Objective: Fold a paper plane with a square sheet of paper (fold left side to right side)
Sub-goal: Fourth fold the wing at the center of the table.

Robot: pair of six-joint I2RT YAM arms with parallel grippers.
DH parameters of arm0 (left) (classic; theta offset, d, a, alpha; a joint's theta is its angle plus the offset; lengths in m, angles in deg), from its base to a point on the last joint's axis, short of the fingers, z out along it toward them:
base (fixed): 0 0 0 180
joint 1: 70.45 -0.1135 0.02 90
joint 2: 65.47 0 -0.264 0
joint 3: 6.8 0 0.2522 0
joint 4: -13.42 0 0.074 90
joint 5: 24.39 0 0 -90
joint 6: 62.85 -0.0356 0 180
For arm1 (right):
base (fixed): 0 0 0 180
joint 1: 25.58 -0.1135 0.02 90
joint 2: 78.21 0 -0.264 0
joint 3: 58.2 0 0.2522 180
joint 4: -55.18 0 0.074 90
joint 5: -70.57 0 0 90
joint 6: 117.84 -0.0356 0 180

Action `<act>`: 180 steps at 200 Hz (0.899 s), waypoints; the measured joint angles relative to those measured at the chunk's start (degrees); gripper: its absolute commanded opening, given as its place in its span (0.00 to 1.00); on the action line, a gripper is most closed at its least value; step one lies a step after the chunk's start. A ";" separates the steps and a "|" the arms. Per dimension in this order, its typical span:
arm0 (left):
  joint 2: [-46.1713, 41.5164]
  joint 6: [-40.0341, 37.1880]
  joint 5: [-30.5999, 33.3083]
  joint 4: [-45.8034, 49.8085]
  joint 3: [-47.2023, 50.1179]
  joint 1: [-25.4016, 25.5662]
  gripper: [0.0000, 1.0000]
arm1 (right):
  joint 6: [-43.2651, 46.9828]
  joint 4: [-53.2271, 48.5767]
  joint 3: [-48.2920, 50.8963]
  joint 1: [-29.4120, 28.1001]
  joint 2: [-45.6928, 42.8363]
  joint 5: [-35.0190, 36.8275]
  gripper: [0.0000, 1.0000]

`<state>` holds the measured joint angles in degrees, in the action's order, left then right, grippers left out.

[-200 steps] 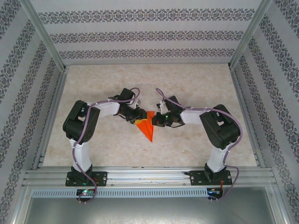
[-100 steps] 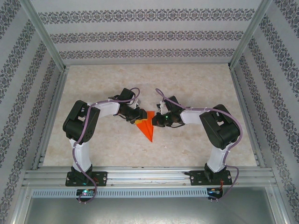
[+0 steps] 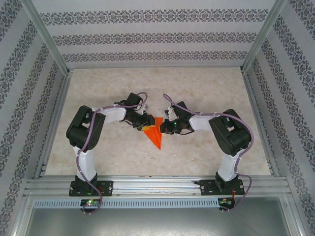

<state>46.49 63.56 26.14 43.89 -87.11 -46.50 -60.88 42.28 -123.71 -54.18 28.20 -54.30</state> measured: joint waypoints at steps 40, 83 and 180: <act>0.00 0.00 0.07 0.04 -0.04 0.00 0.47 | 0.39 -0.92 -0.52 0.00 0.26 0.26 0.00; -0.04 0.09 -0.39 -0.04 -0.09 0.00 0.48 | 1.14 -2.75 -1.49 -0.07 0.59 0.81 0.00; -4.79 2.34 -0.37 -2.45 0.42 0.00 0.38 | 1.95 -3.91 -2.14 -0.44 0.70 1.64 0.00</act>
<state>41.70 65.90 25.77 41.44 -86.69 -46.50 -58.93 38.37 -125.85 -54.62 28.90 -52.66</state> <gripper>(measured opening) 0.429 0.046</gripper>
